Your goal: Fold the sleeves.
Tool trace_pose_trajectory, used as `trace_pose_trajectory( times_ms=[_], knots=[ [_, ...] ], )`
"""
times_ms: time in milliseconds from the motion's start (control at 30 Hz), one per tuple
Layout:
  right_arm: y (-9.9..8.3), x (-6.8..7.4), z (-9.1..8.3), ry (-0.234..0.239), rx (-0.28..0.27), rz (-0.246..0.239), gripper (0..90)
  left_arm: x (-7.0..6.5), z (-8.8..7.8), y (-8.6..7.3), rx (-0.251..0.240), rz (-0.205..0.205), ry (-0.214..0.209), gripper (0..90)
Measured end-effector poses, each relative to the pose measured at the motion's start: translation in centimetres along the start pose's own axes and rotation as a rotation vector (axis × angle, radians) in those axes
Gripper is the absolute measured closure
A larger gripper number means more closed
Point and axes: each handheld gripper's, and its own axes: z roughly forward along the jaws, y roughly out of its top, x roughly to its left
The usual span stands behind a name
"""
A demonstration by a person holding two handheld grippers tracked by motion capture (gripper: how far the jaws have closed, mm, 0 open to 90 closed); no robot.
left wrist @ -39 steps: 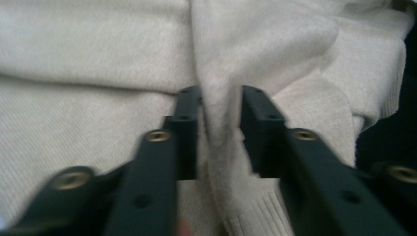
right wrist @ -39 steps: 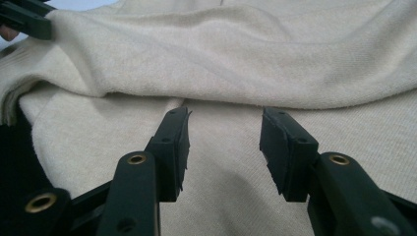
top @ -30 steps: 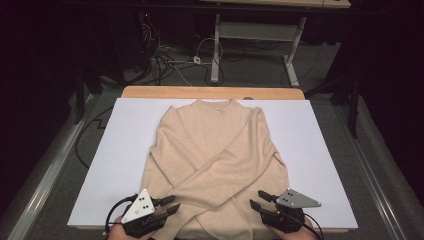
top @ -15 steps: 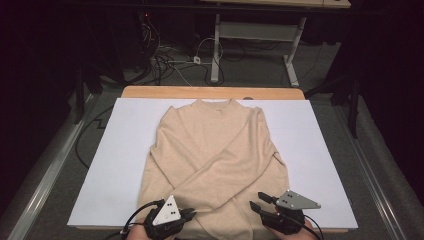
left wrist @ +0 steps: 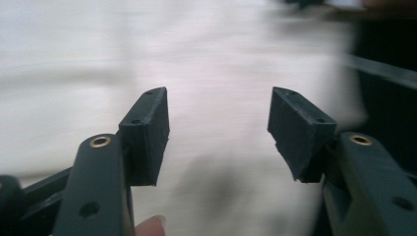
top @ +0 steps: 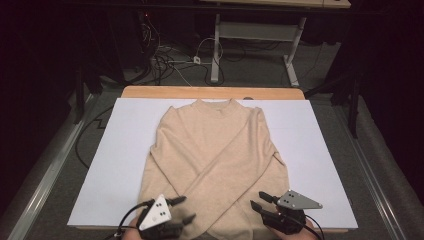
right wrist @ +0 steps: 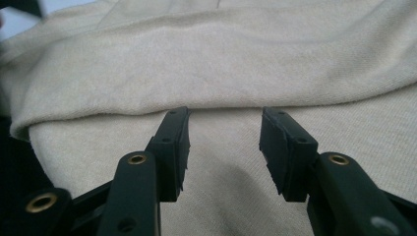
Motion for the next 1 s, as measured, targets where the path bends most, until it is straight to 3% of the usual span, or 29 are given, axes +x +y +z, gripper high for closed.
trace_pose_trajectory(
  times_ms=[67,100,200,300,333,433,567,667,733,833,1000],
  knots=[
    [0.0,0.0,0.1,0.001,0.004,-0.003,55.2,2.1,0.8,-0.1,0.024,-0.107,-0.005,50.5],
    [0.0,-0.1,0.2,0.001,0.006,-0.001,55.2,2.4,1.2,-0.1,0.051,-0.115,0.0,55.7],
    [-0.1,0.0,0.2,-0.001,0.007,-0.004,55.3,1.8,2.6,-0.1,0.142,-0.046,0.004,65.9],
    [-0.3,-0.1,0.2,0.003,0.012,0.008,55.6,1.4,2.6,0.0,0.14,-0.013,0.005,82.5],
    [-0.3,-0.2,0.3,0.003,0.011,0.011,55.7,1.3,2.6,0.0,0.136,-0.005,0.003,84.3],
    [-0.2,-0.1,0.4,0.0,0.012,0.013,55.6,1.6,1.4,0.0,0.076,-0.04,-0.014,85.2],
    [-0.1,0.0,0.2,-0.007,0.01,0.006,55.6,1.4,-0.3,-0.1,0.042,-0.023,-0.012,85.2],
    [-0.2,-0.1,0.2,-0.008,0.008,0.008,55.7,1.3,-1.0,-0.6,0.056,-0.006,0.001,85.2],
    [-0.2,-0.2,0.2,-0.009,0.012,0.01,55.6,2.0,-1.4,-1.0,0.059,-0.03,0.011,85.1],
    [-0.2,-0.2,0.2,-0.007,0.009,0.01,55.6,2.5,-1.5,-1.4,0.061,-0.064,-0.009,85.1],
    [-0.1,-0.3,0.0,-0.006,0.002,0.012,55.5,2.4,-0.7,-1.9,0.091,-0.073,-0.02,84.6]
  ],
)
